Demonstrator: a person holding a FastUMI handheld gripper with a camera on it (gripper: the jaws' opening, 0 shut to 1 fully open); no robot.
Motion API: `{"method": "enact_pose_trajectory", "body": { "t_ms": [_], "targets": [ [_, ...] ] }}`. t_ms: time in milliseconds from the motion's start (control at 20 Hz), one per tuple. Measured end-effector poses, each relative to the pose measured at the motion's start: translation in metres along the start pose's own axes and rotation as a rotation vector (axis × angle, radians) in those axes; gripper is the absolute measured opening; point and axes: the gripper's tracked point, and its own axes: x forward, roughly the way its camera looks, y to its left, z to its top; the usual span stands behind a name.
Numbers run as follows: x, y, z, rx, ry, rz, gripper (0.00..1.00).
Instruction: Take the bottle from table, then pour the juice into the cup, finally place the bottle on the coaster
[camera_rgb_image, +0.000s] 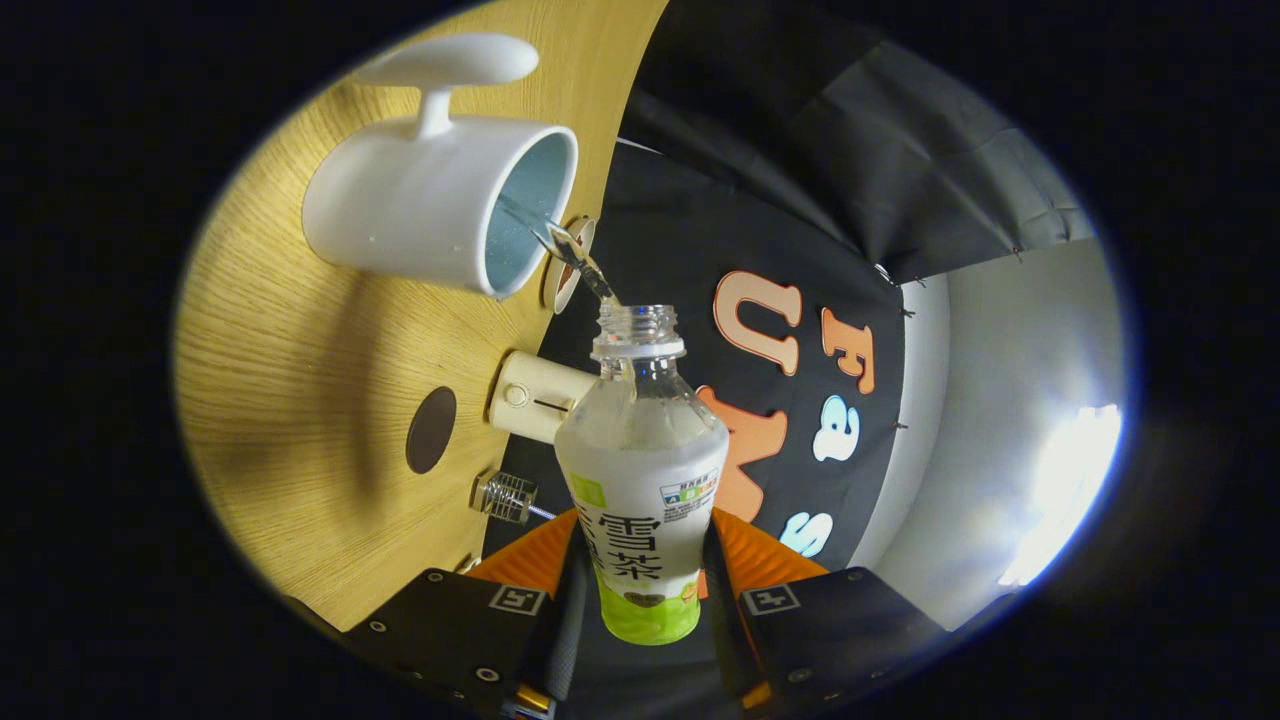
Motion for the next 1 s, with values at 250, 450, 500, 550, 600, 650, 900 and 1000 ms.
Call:
{"method": "enact_pose_trajectory", "body": {
  "t_ms": [250,450,500,550,600,650,900,1000],
  "targets": [
    [0.002,-0.005,0.002,-0.041,-0.019,-0.037,0.57],
    [0.004,-0.009,0.001,-0.074,-0.034,-0.056,0.57],
    [0.003,-0.010,0.002,-0.087,-0.041,-0.060,0.57],
    [0.005,-0.011,0.003,-0.101,-0.047,-0.068,0.57],
    [0.004,-0.011,0.003,-0.106,-0.048,-0.067,0.57],
    [0.004,-0.011,0.003,-0.108,-0.054,-0.067,0.57],
    [0.008,-0.015,0.002,-0.136,-0.074,-0.074,0.57],
    [0.009,-0.017,0.004,-0.147,-0.089,-0.077,0.57]
  ]
}}
